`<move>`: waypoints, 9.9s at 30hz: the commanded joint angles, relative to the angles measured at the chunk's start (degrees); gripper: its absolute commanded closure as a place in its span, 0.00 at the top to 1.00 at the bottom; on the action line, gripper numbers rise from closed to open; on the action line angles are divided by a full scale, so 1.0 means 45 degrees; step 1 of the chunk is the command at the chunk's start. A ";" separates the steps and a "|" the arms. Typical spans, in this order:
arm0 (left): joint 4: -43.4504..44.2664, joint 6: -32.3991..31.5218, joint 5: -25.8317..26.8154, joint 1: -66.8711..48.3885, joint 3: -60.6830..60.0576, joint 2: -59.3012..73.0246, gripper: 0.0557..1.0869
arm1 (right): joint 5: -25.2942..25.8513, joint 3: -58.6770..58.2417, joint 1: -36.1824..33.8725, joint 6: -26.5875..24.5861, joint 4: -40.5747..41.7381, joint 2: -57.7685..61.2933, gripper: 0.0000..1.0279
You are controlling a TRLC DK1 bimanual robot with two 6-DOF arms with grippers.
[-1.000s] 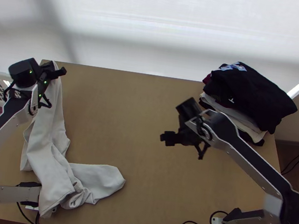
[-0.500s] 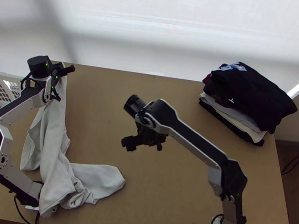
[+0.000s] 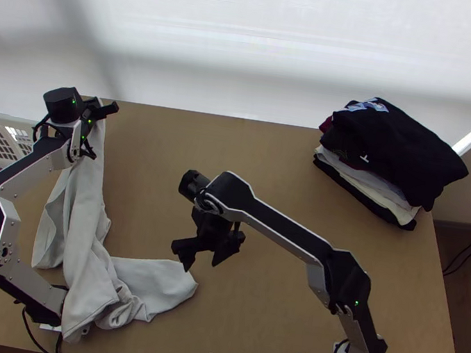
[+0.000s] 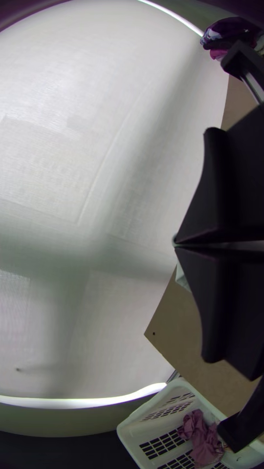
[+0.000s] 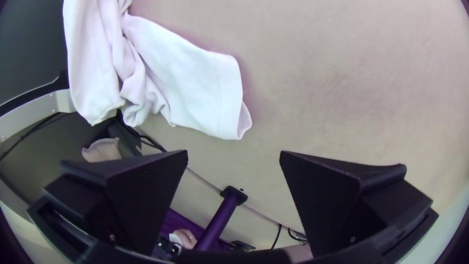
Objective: Fold the t-shirt
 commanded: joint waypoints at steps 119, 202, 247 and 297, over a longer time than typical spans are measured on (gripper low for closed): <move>0.0142 -0.0629 -0.0131 -0.0328 -0.0906 -0.2047 0.04 | 0.7482 -1.0306 0.4389 -1.4172 1.3657 -0.5062 0.91; -0.8745 -0.2211 -0.0482 -0.0640 1.3274 -0.2887 0.04 | 0.8791 0.3620 -0.5611 -0.6321 1.1118 -0.5589 0.03; -0.6987 -0.0942 -0.1439 0.0883 0.8645 -1.2360 0.04 | 0.9045 0.2839 -0.9029 -0.7727 1.0493 -1.5159 0.03; 0.0259 -0.0531 -0.0697 -0.0133 -0.3894 -0.8004 0.04 | 0.6818 -1.0852 -0.8345 -0.3801 1.5551 -1.2776 0.03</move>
